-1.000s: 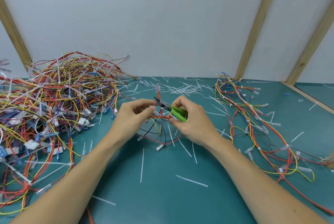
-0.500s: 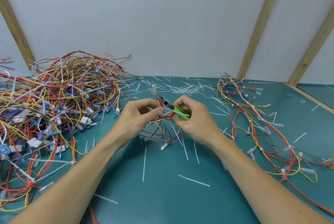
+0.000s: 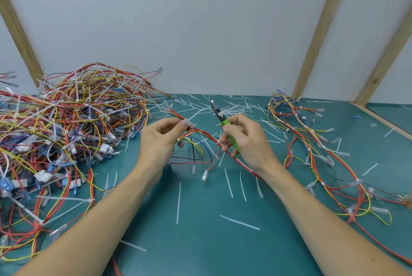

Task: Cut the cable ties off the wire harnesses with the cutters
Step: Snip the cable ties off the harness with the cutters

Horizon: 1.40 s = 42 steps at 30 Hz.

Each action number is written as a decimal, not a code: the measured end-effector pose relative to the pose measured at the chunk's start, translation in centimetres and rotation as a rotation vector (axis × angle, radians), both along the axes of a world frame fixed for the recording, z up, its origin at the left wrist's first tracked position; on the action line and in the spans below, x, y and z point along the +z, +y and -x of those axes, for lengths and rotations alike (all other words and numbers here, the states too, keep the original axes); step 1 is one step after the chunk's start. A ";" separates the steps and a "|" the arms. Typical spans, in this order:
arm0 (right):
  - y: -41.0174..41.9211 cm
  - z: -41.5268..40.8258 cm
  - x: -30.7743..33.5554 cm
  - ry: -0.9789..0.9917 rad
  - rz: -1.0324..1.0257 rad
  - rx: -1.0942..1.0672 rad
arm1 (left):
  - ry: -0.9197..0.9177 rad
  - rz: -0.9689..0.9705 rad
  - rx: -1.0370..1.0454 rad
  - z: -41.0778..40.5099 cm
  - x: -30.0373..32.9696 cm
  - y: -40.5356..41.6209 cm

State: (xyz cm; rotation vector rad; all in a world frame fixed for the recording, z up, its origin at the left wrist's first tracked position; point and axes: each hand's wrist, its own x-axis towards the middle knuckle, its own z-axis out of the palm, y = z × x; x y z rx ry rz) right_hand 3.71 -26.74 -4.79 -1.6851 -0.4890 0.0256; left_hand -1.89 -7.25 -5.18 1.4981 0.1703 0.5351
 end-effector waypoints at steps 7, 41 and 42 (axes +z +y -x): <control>0.6 1.3 1.1 -0.168 -0.051 0.043 | 0.008 -0.003 0.036 0.1 0.1 0.3; -0.3 0.2 -0.2 -0.471 0.334 -0.204 | -0.010 0.036 0.092 -0.3 -0.1 0.5; -0.1 0.3 -0.3 -0.451 0.365 -0.199 | -0.011 0.034 0.095 -0.3 -0.1 0.4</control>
